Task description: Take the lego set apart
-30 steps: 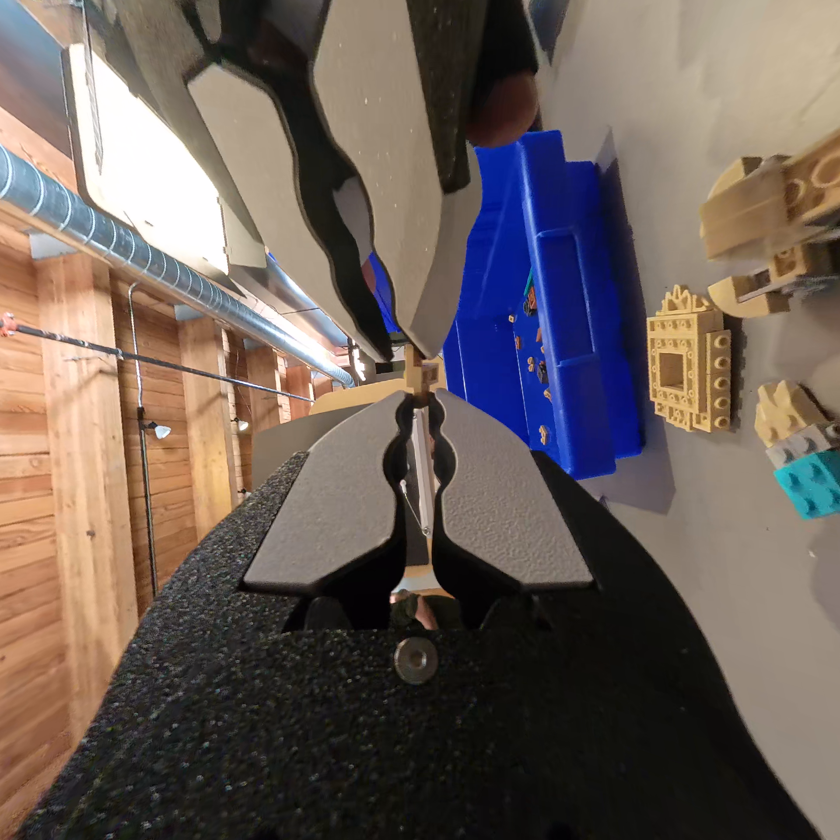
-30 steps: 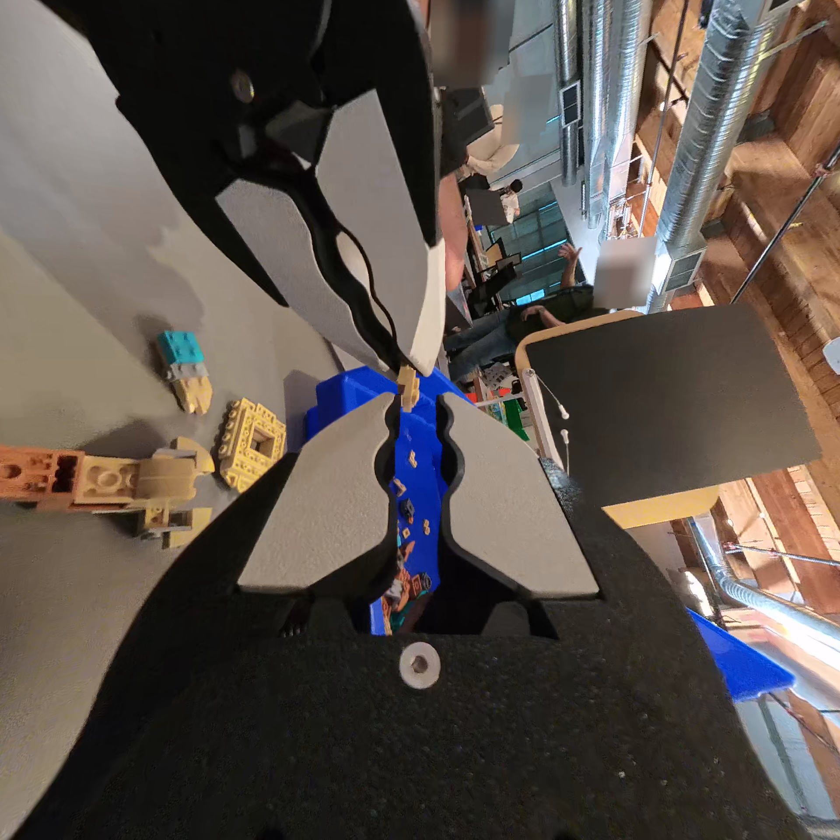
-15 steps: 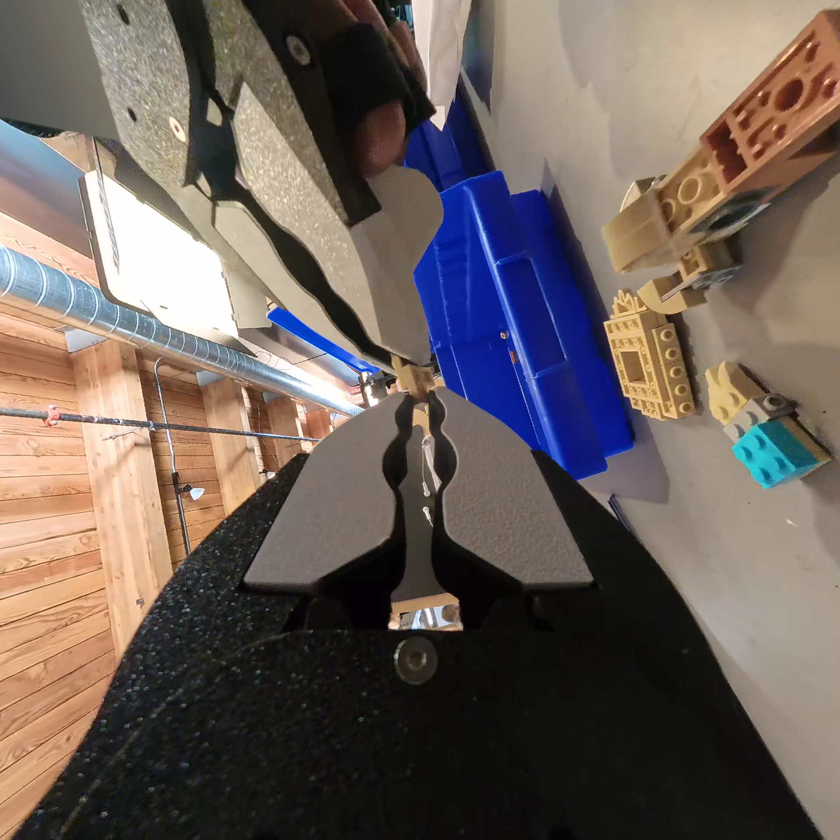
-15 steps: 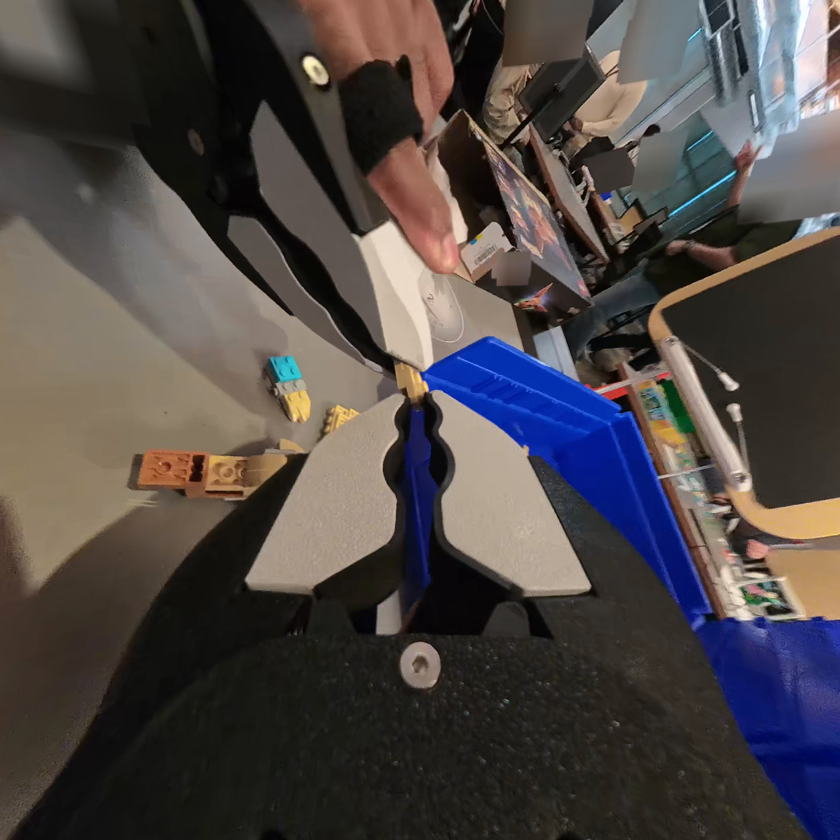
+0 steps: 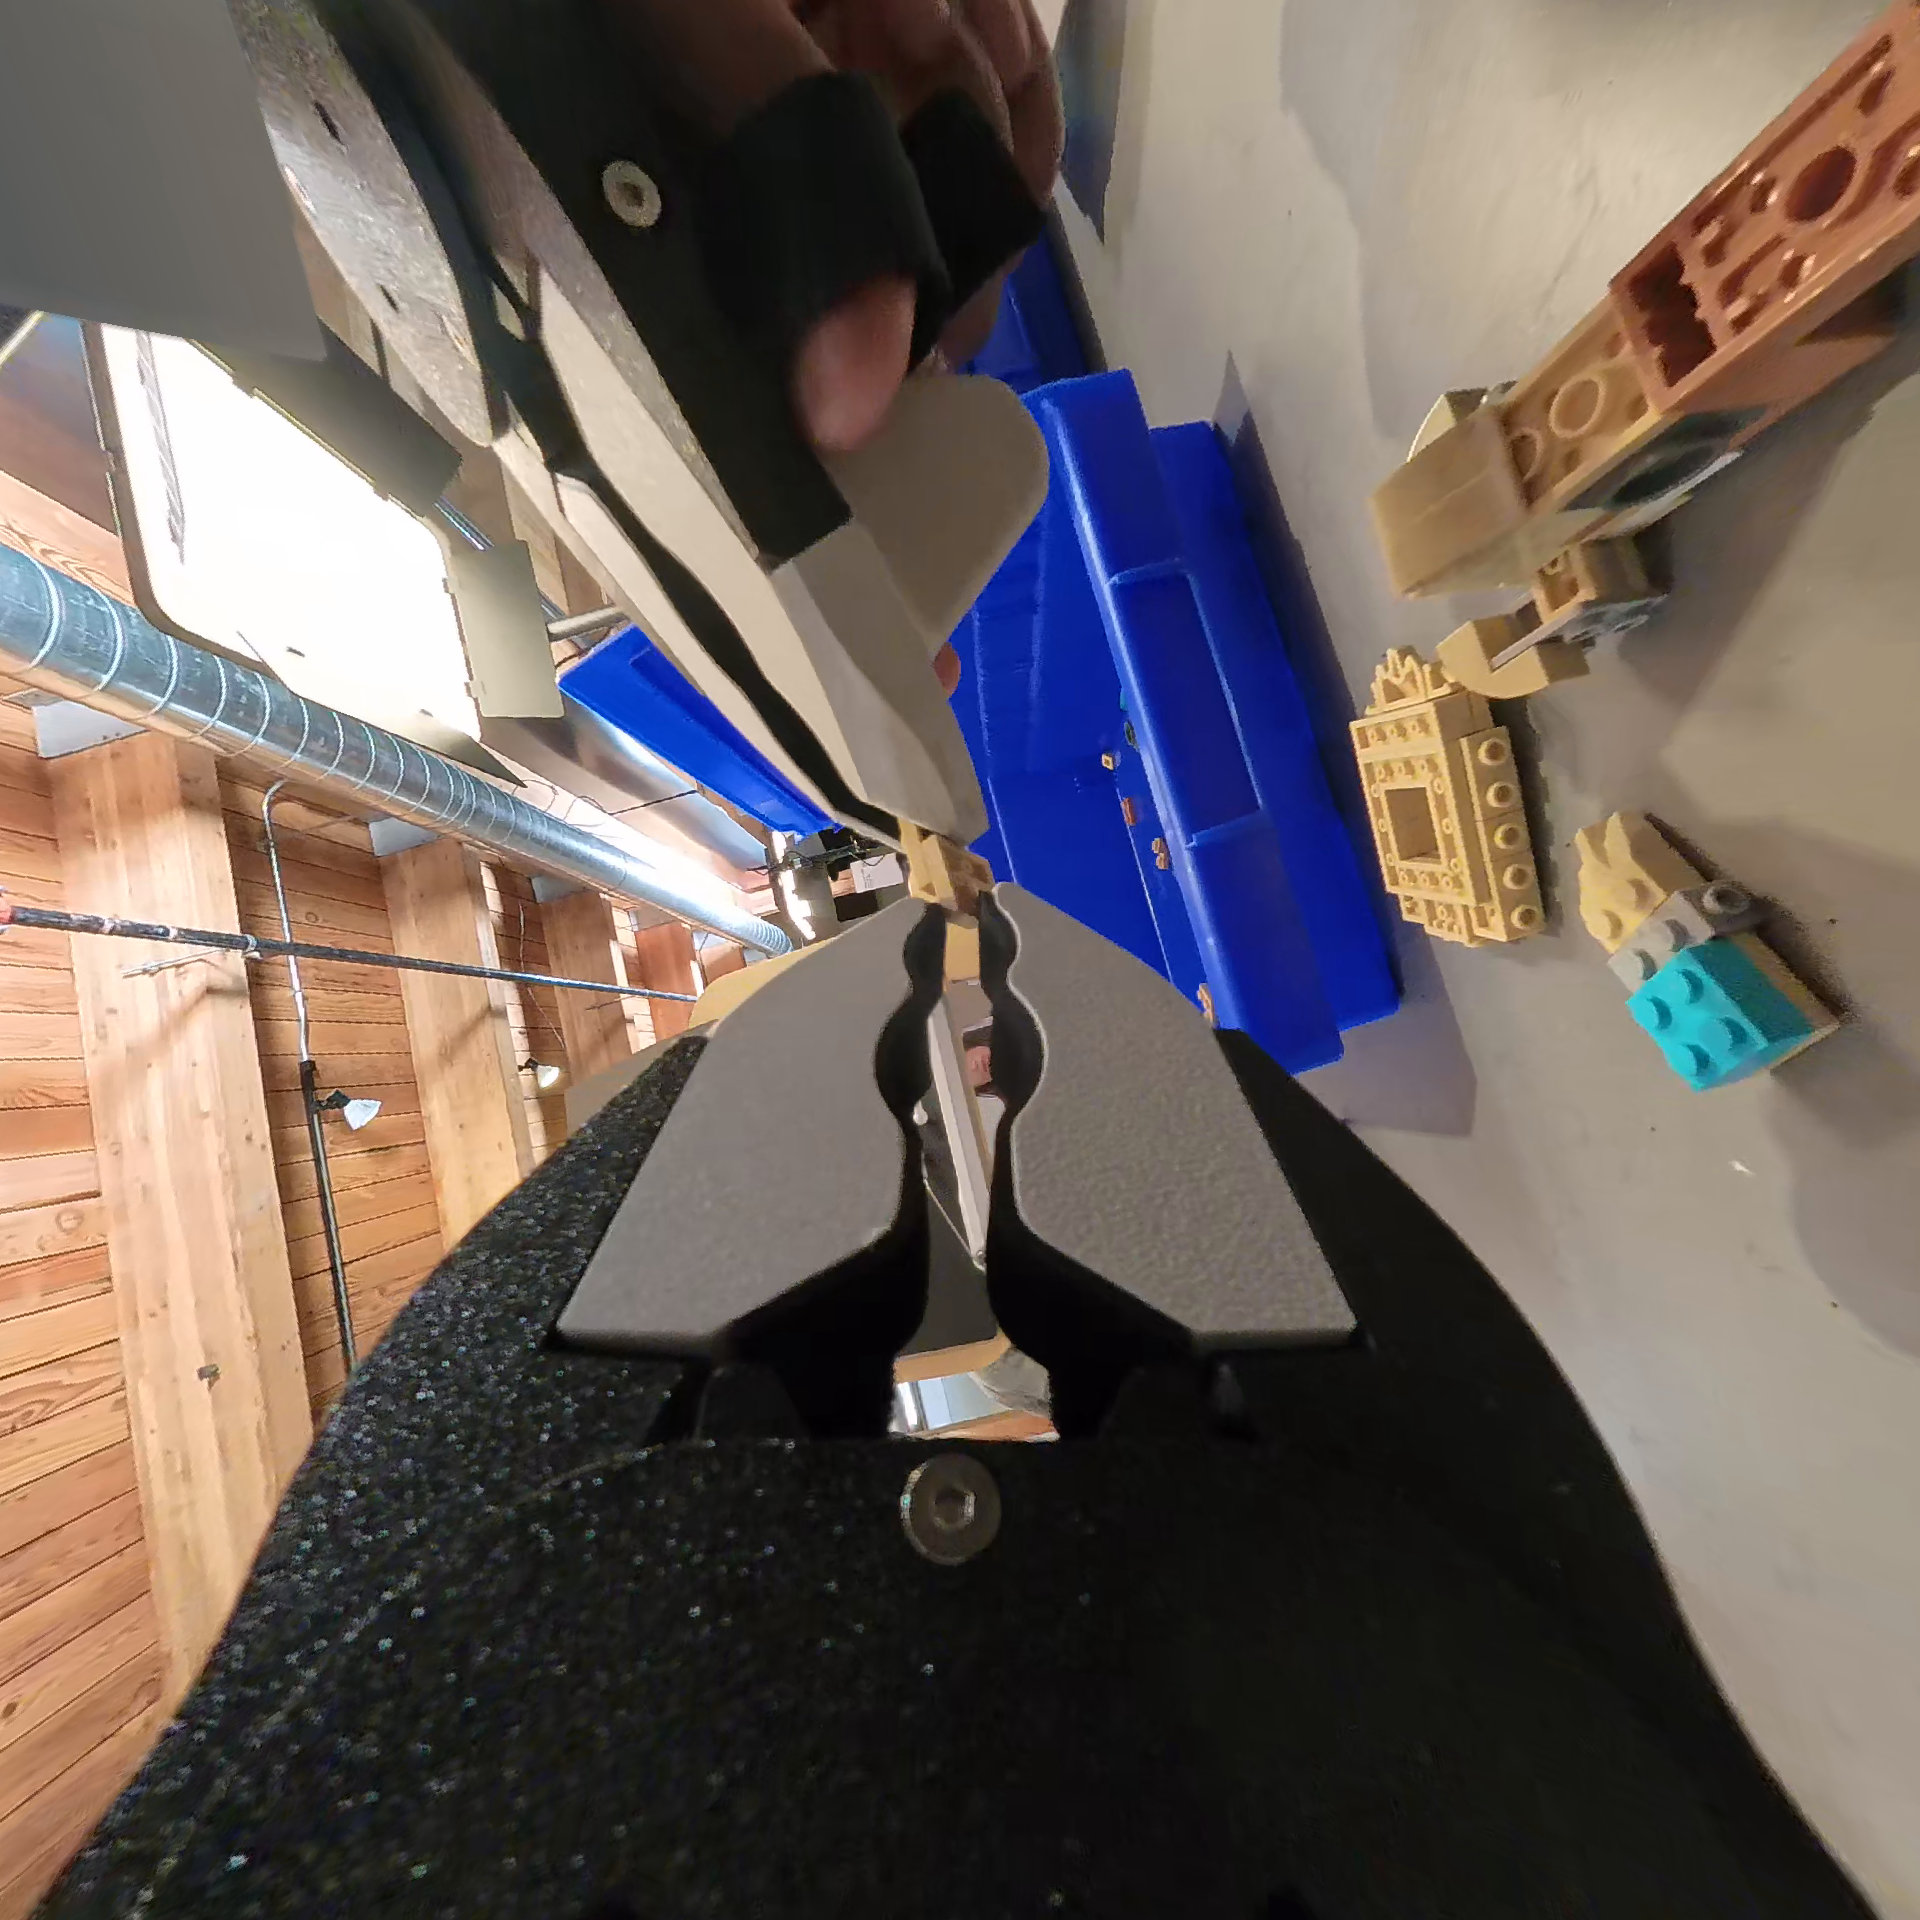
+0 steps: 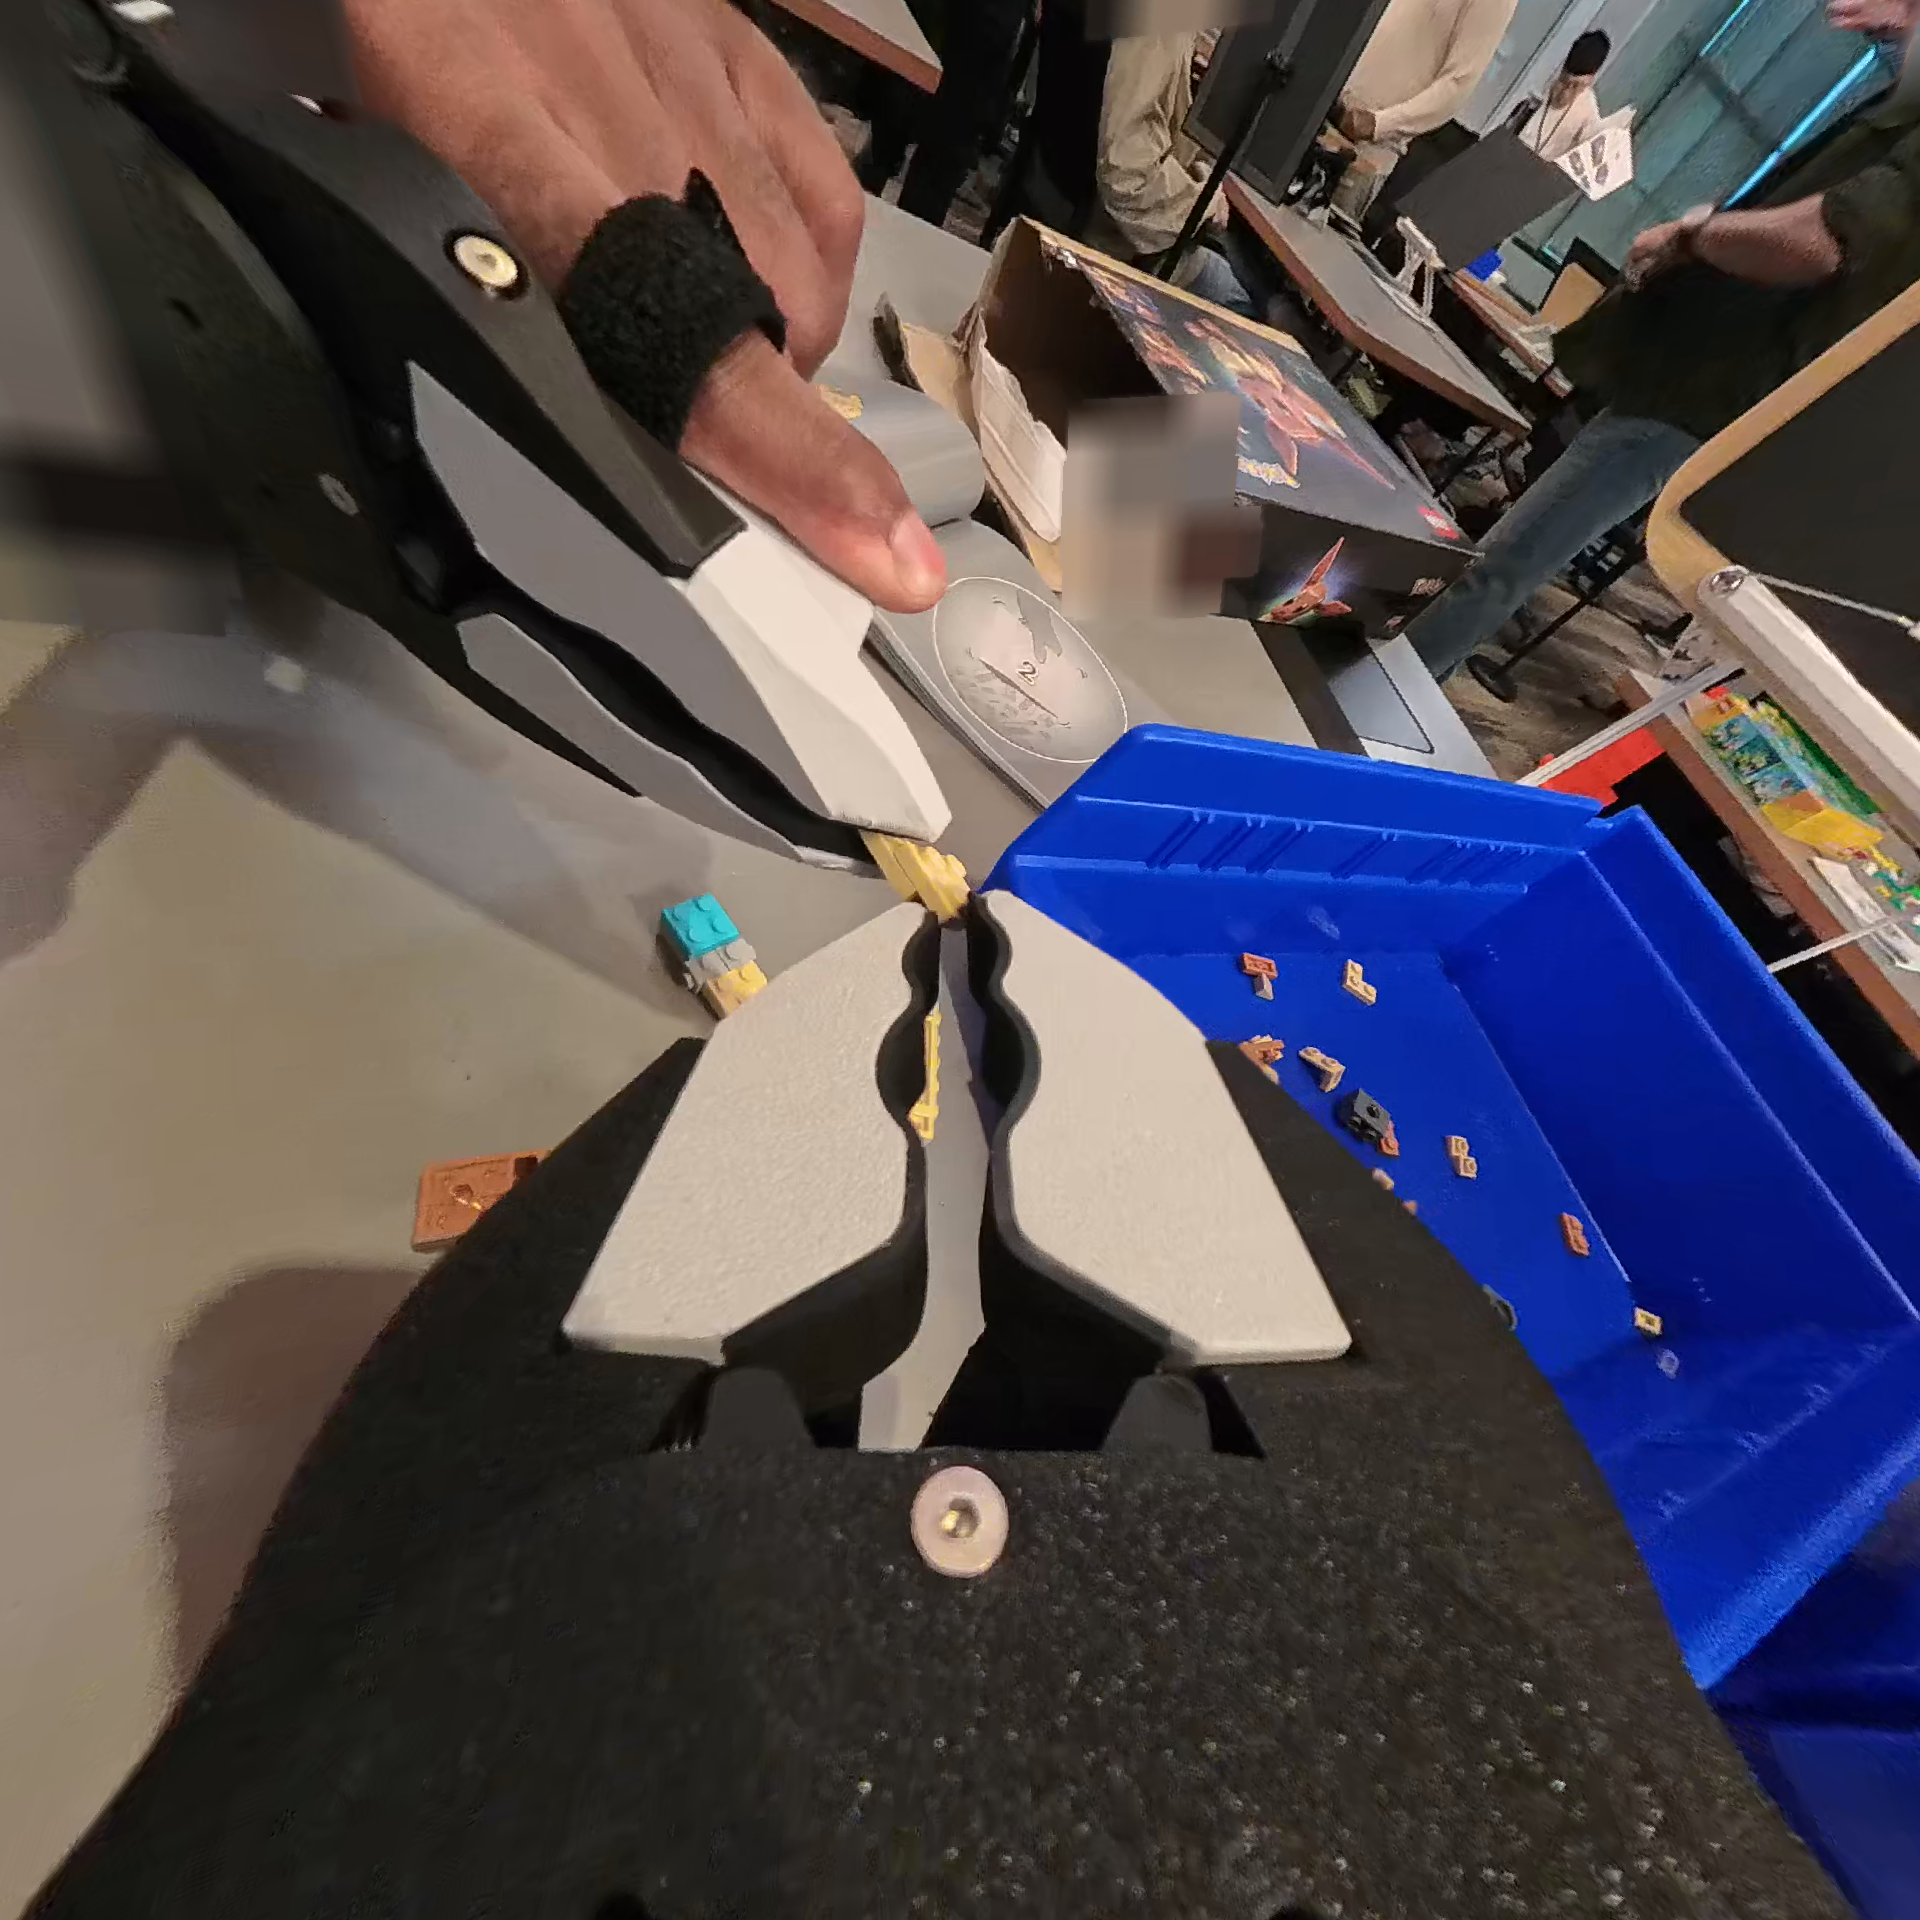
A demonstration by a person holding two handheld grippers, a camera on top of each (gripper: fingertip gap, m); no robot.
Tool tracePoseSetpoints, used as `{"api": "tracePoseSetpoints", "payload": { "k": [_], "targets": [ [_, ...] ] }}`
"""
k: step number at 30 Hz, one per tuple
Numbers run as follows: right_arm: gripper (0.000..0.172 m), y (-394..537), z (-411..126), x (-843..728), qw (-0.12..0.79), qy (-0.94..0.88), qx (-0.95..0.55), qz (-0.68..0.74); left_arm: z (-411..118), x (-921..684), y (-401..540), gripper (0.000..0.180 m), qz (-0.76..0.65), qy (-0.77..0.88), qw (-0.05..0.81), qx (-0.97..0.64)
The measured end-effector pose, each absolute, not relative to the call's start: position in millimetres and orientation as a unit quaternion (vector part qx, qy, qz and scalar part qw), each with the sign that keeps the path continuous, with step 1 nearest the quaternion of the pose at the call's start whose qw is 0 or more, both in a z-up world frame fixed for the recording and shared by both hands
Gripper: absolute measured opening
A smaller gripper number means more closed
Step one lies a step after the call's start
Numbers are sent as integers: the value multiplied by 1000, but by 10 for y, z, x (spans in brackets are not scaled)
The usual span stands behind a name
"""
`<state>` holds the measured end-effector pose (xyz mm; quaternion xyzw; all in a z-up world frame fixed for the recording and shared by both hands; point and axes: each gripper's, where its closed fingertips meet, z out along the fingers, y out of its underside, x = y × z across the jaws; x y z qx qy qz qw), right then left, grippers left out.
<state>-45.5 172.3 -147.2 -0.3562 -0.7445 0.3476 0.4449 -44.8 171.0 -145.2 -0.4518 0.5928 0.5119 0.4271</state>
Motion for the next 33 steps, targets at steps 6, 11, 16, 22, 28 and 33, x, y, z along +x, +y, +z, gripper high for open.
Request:
{"api": "tracePoseSetpoints", "payload": {
  "k": [6,11,16,22,28,33],
  "targets": [
    [3,1759,-1513,-491,441,-737,-372,351,-1495,-461,1727,6,496,593,432,-465],
    [3,1789,-1589,-493,512,-769,-296,244,-1584,-467,1745,5,465,596,438,-487],
    [5,1836,-1716,-480,572,-796,-182,79,-1684,-461,1759,4,461,610,418,-490],
    [10,1831,-1801,-499,587,-801,-117,-16,-1757,-415,1751,4,457,627,403,-486],
    [6,1820,-1830,-492,580,-807,-106,-38,-1786,-402,1739,4,456,635,394,-483],
    [5,1793,-1911,-405,525,-836,-153,43,-1833,-329,1730,4,474,655,375,-452]
  ]
}}
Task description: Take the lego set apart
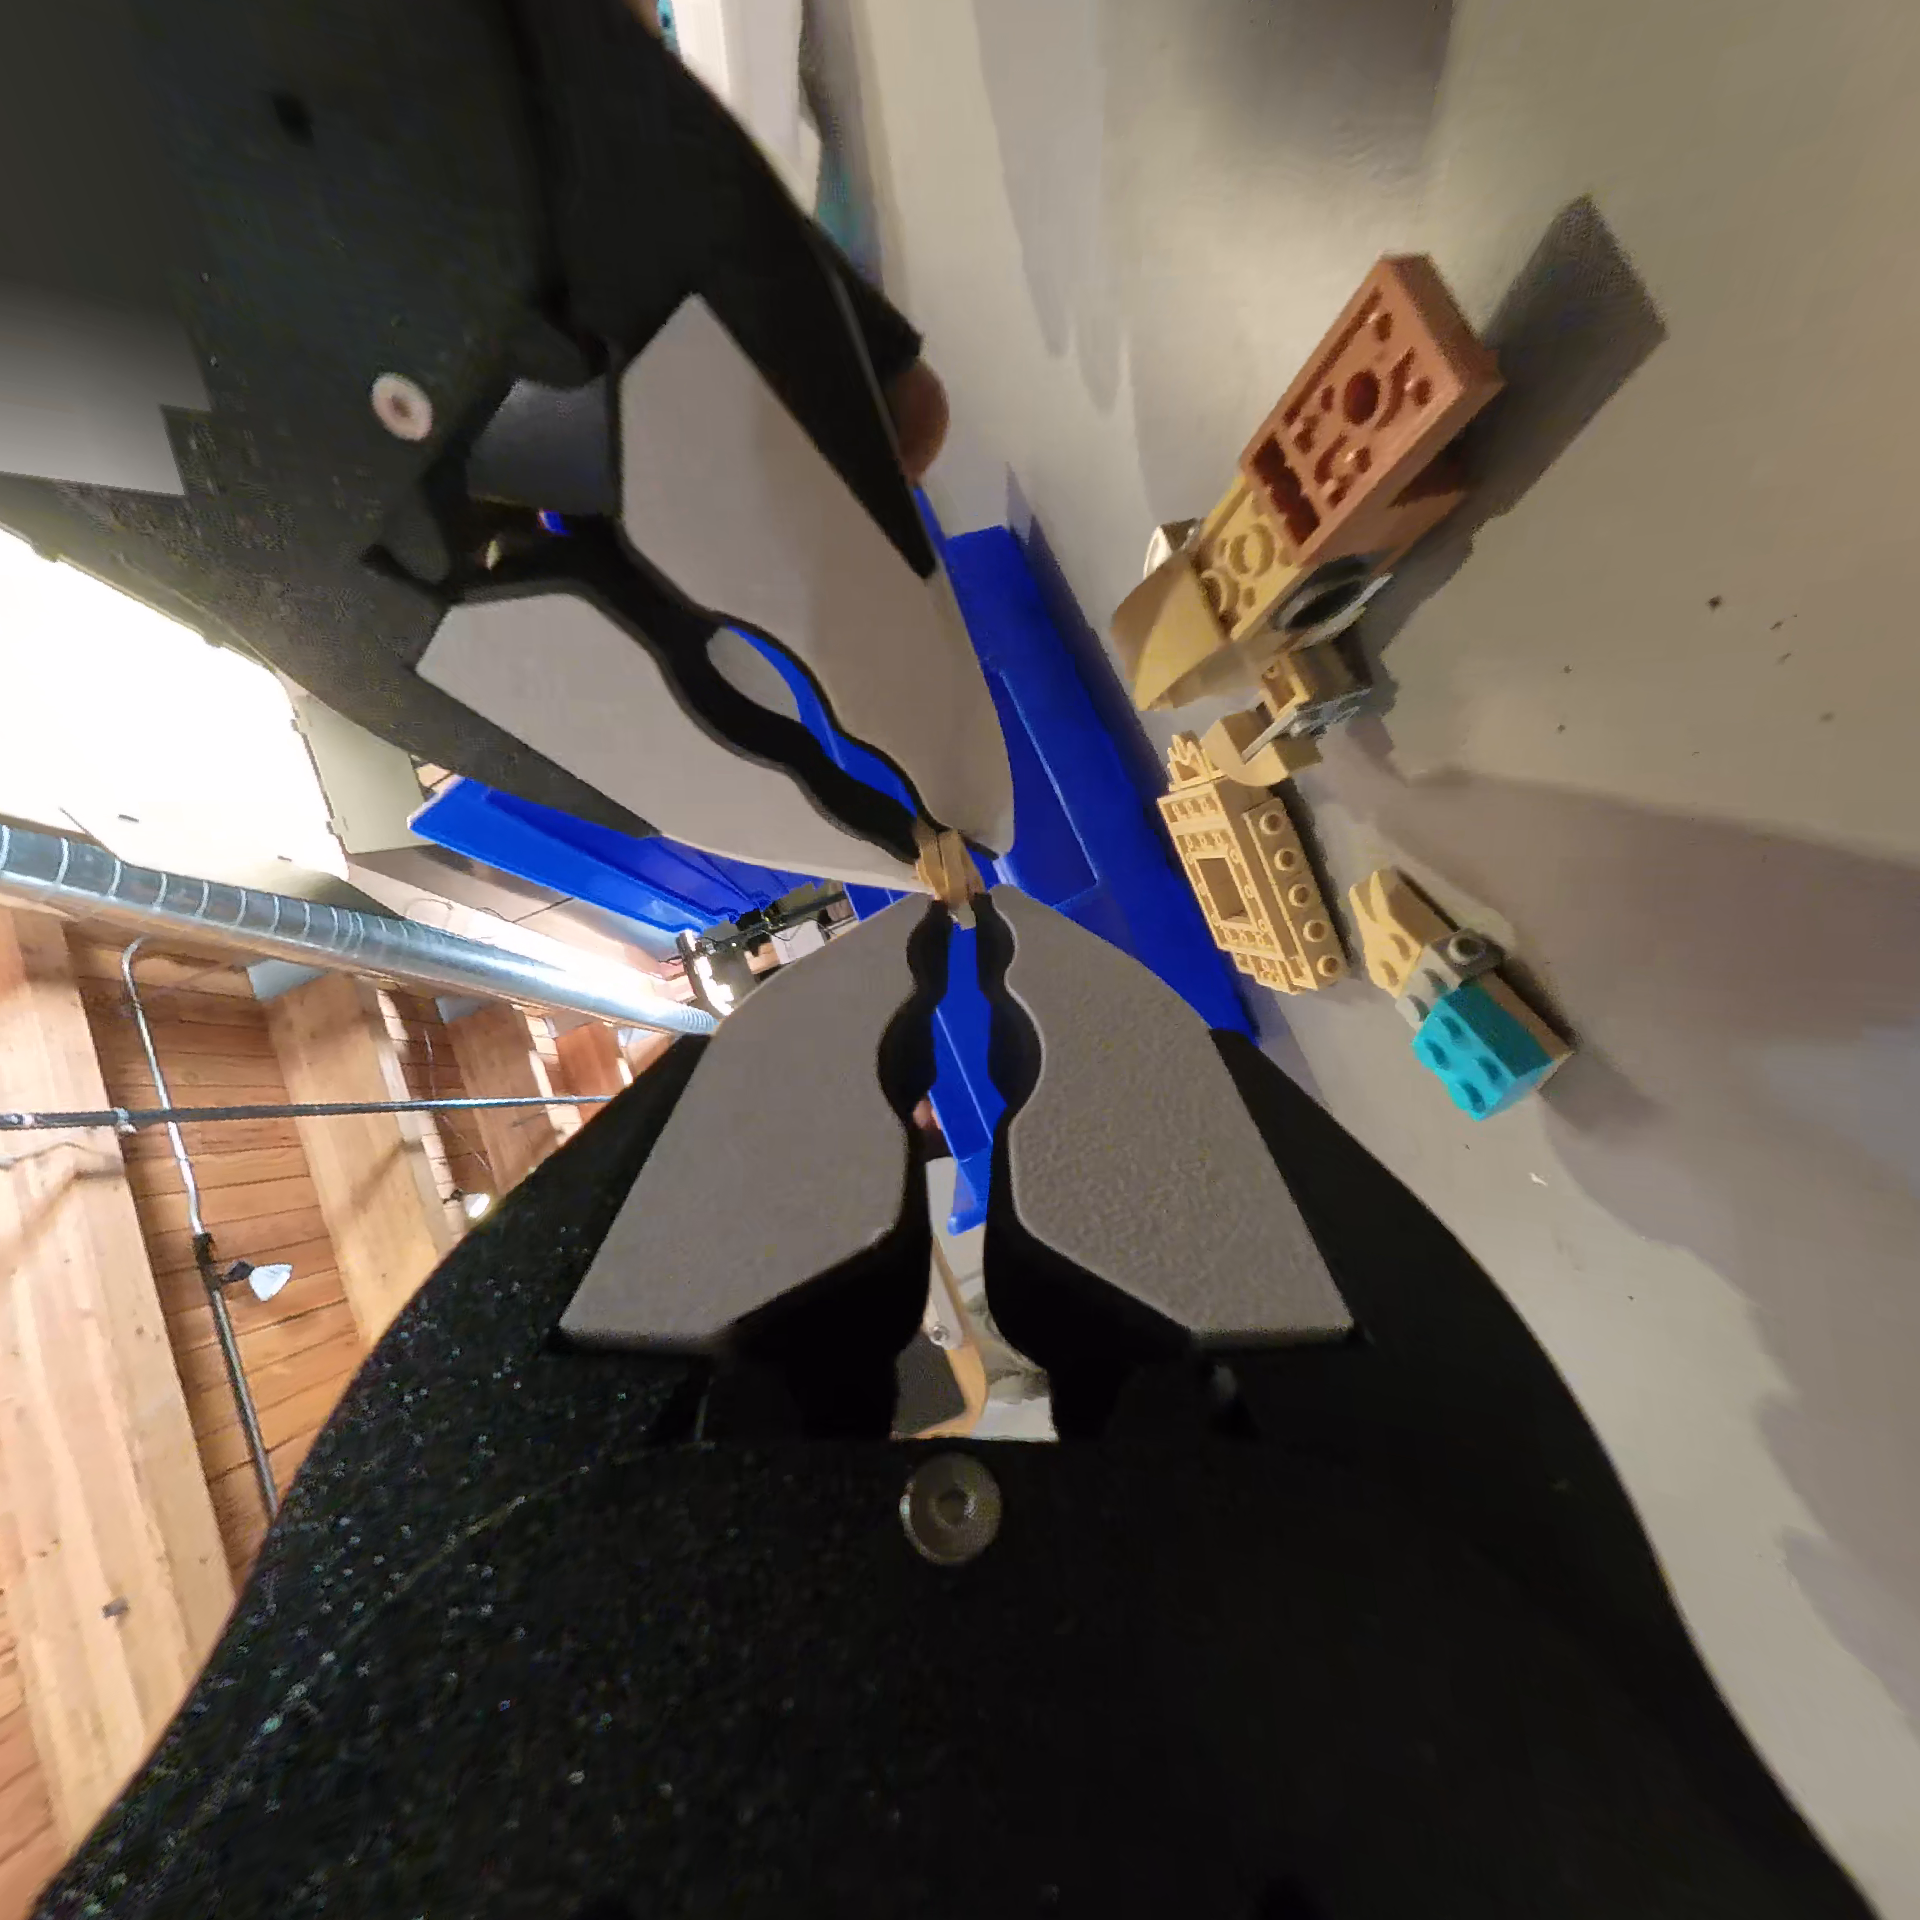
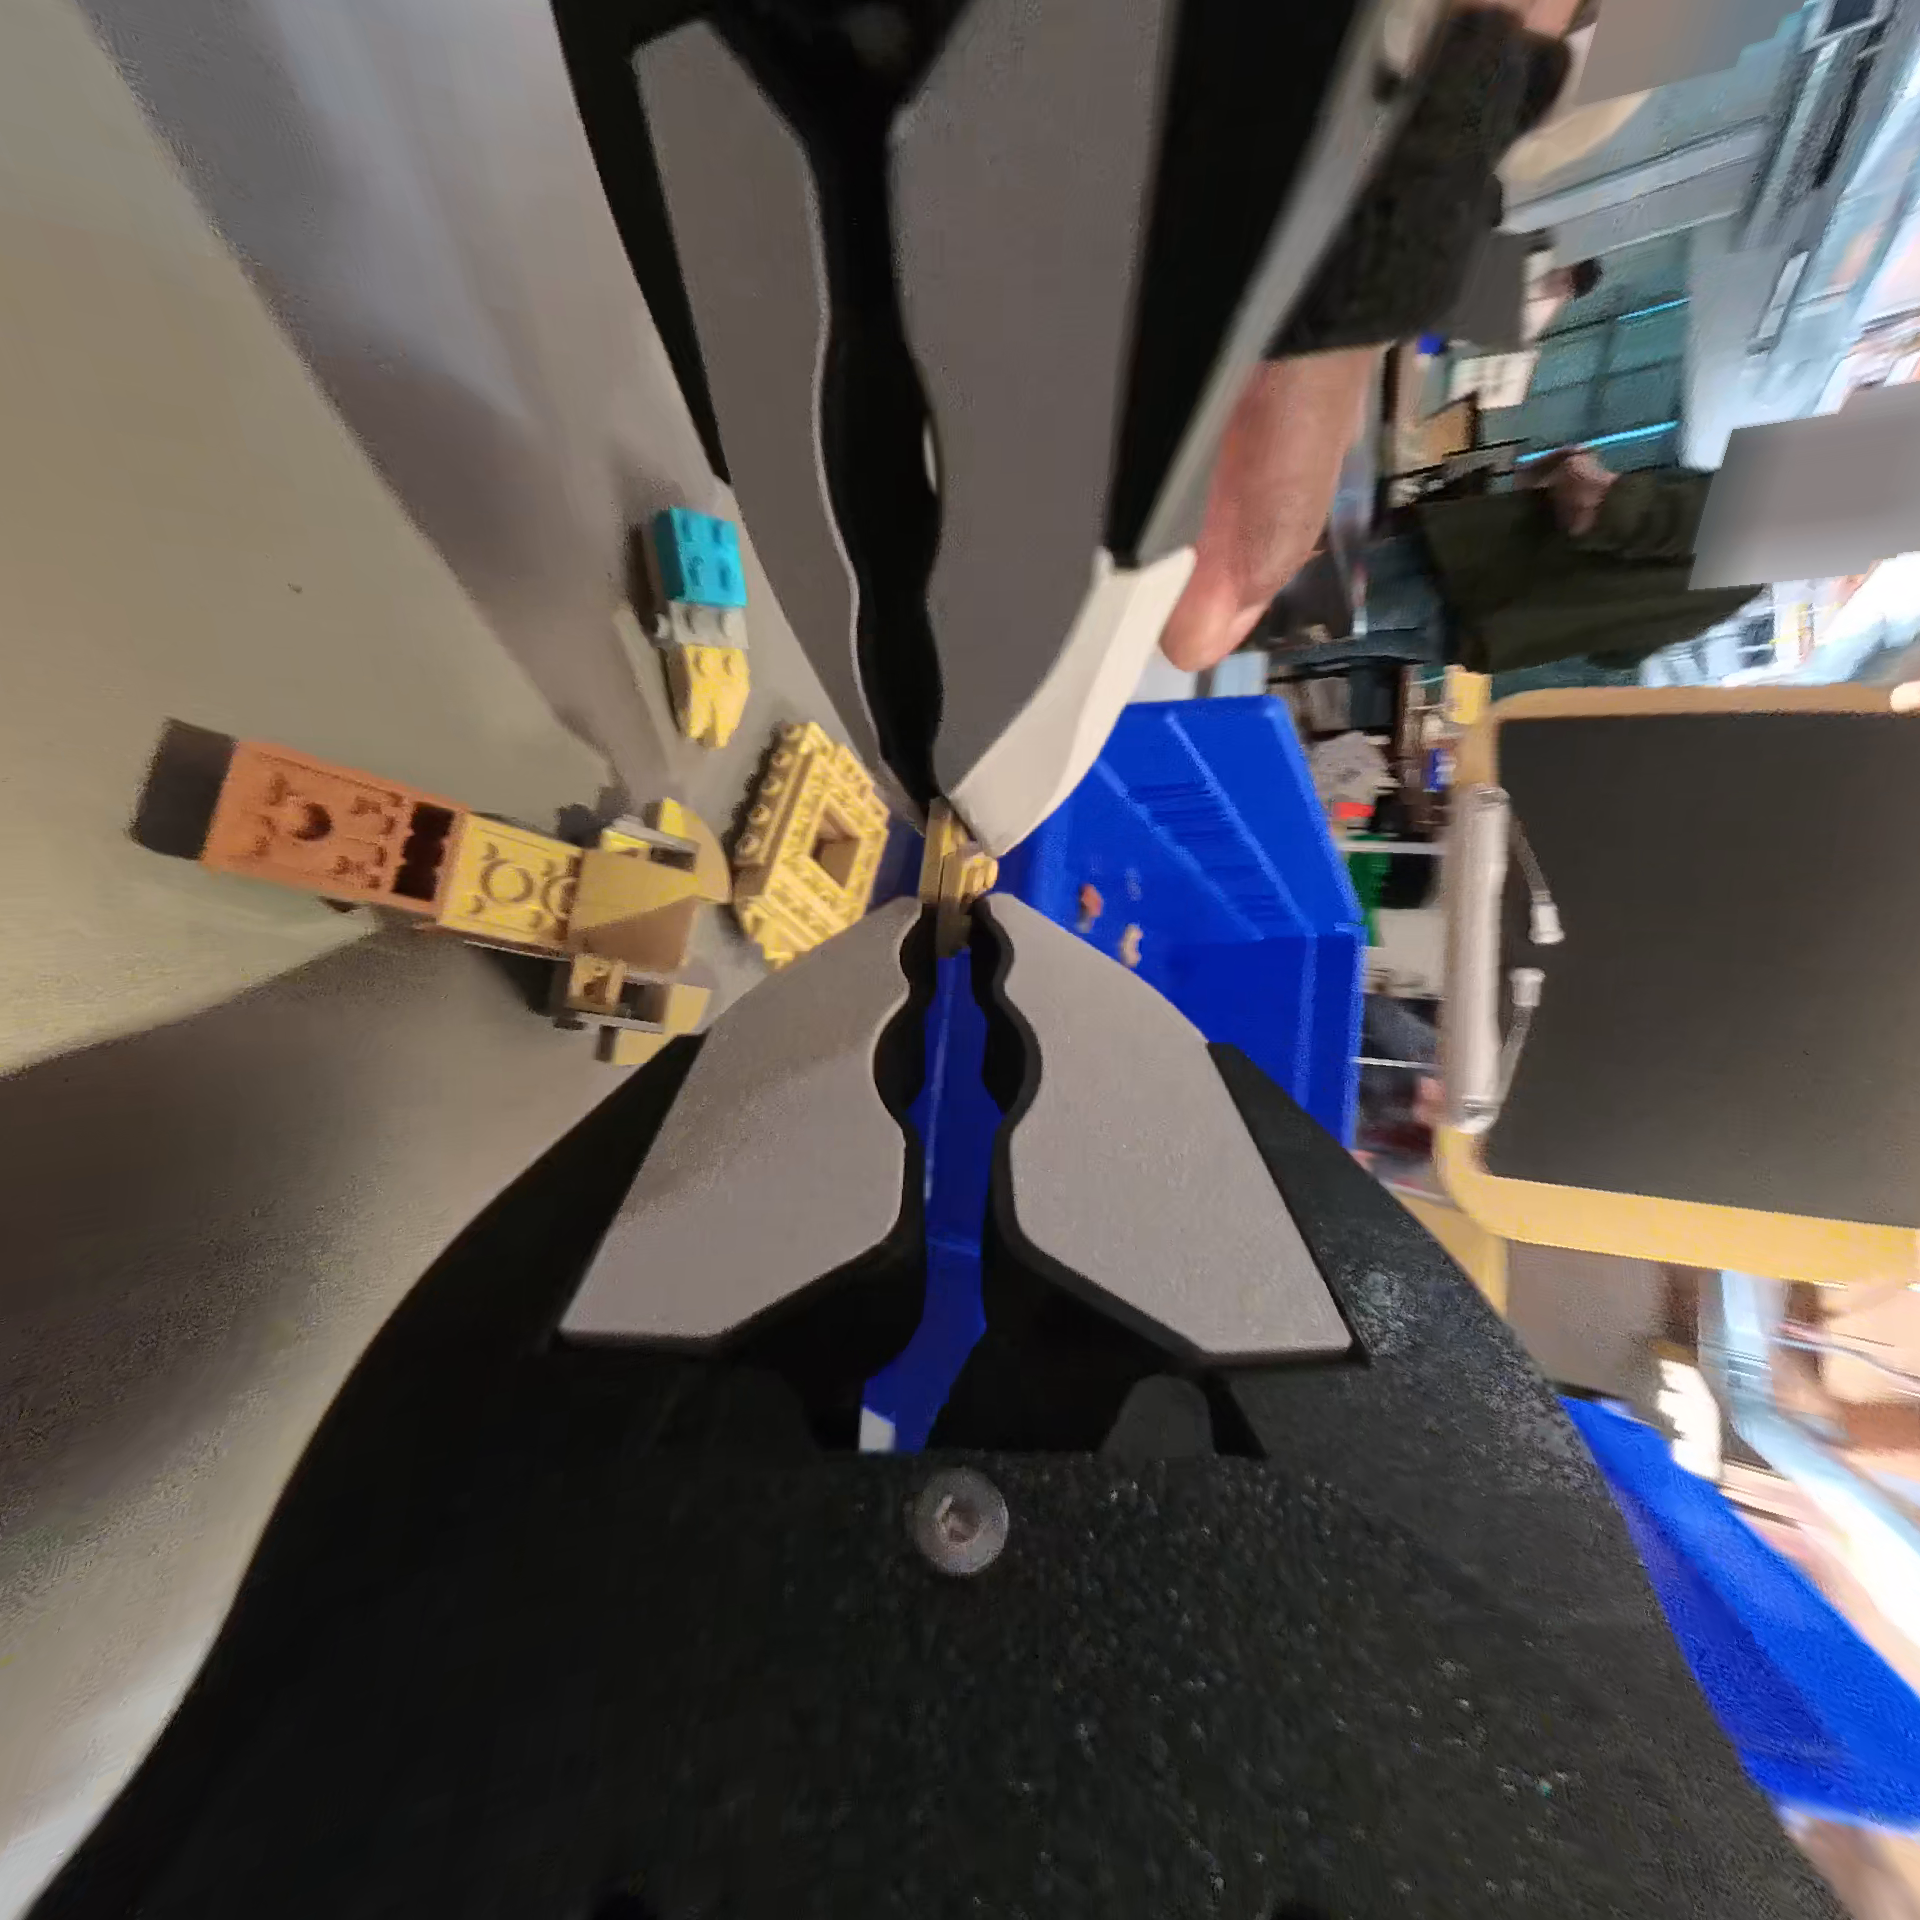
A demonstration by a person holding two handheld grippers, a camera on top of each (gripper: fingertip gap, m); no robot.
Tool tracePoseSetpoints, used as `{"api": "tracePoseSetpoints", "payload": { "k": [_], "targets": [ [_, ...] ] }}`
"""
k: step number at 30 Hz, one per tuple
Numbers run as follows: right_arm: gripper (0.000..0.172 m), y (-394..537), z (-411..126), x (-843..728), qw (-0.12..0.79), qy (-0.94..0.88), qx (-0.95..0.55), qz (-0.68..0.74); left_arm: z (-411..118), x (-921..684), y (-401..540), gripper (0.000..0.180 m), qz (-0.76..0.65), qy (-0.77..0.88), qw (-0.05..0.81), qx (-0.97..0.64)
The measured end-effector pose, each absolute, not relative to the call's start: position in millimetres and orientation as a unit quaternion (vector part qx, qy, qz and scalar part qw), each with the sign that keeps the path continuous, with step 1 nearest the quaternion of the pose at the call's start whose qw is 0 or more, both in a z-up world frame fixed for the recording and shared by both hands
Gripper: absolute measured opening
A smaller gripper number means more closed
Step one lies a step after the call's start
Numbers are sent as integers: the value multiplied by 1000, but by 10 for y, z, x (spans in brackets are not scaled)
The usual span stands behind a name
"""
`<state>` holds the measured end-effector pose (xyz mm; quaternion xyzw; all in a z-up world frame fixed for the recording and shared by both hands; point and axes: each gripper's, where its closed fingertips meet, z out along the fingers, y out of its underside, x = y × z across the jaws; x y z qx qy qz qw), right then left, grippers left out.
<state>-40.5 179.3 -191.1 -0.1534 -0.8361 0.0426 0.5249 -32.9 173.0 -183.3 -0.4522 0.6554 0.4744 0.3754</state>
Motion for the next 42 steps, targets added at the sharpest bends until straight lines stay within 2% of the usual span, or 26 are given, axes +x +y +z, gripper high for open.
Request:
{"api": "tracePoseSetpoints", "payload": {
  "k": [10,19,32,35,42],
  "targets": [
    [6,1711,-1991,-294,410,-851,-259,200,-1860,-256,1701,5,477,671,368,-432],
    [6,1730,-1926,-358,424,-837,-283,197,-1802,-331,1706,5,458,645,392,-469],
    [5,1652,-1936,-291,336,-823,-346,301,-1788,-293,1658,5,449,657,403,-452],
    [5,1676,-1895,-313,364,-823,-333,282,-1762,-310,1666,5,429,640,424,-476],
    [4,1976,-1574,-434,573,-776,-237,120,-1473,-505,1784,8,238,451,565,-649]
  ]
}}
